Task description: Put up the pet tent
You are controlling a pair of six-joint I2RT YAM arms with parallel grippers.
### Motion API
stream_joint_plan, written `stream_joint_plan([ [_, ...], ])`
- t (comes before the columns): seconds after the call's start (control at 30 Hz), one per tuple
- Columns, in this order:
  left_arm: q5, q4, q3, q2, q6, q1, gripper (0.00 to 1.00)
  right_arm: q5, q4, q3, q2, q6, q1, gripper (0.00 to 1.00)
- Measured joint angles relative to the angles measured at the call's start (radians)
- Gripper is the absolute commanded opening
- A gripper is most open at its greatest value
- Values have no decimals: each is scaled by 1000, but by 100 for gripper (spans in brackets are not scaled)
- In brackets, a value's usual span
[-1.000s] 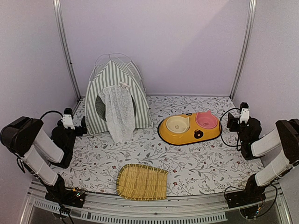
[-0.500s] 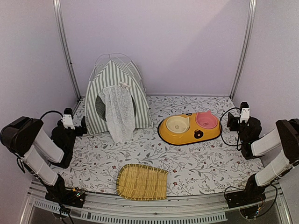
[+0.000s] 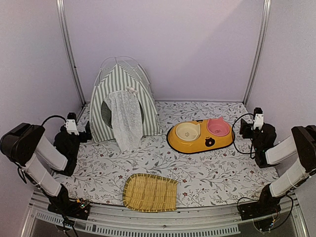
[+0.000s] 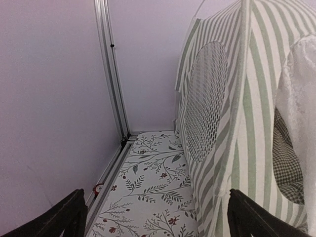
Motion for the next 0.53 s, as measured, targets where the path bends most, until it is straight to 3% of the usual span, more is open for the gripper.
stream_joint_plan([
  [0.53, 0, -33, 9, -3, -8, 6, 99, -51, -70, 45, 8, 24, -42, 99],
])
